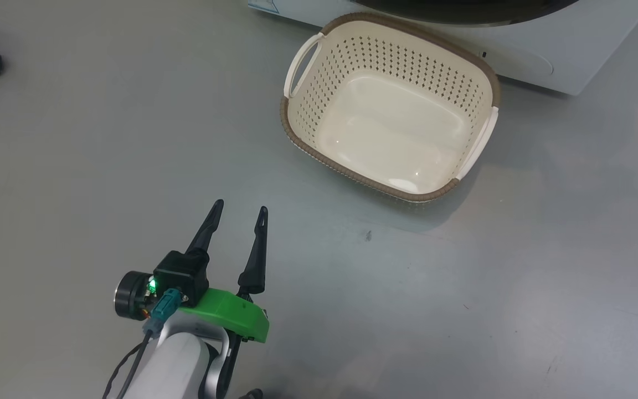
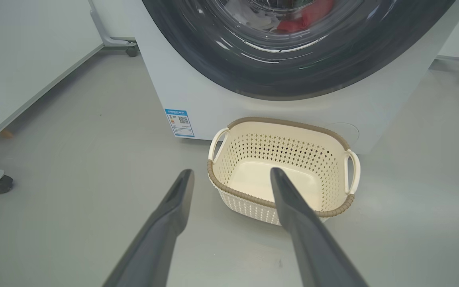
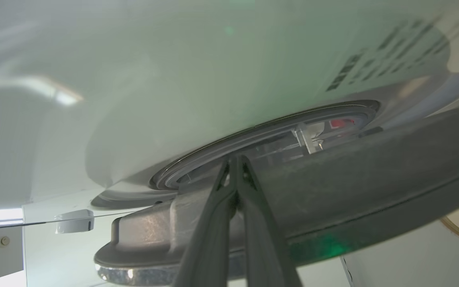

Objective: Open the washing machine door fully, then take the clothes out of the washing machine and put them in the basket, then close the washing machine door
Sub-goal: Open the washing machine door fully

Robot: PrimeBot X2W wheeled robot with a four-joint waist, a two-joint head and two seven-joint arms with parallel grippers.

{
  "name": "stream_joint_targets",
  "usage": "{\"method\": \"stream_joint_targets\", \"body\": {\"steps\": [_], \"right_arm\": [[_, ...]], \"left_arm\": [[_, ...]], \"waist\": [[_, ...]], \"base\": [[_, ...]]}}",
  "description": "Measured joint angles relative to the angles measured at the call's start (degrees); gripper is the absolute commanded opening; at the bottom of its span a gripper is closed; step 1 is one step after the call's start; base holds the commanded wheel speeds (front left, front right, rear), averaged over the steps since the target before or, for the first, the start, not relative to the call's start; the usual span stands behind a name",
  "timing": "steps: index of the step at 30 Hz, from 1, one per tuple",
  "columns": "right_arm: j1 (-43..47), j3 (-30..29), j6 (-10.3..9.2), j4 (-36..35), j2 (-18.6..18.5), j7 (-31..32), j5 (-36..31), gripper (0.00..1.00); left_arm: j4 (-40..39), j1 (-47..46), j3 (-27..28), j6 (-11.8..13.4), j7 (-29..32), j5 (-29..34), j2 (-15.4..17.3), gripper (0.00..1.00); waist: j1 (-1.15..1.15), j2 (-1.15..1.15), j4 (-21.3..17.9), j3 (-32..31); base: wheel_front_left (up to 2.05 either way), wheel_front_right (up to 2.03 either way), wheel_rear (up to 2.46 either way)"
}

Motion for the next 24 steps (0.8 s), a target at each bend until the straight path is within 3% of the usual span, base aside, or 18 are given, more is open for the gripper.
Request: {"method": "stream_joint_targets", "body": {"steps": [24], "right_arm": [[2.6,1.7,0.0,4.1,0.8,4.7,0.1,0.0]], "left_arm": [[1.0,0.1,0.9,0.0,0.0,0.4,0.0,1.0]], "waist": [[0.0,0.0,-1.1,-4.4]], "base": [[0.0,0.0,0.0]]}}
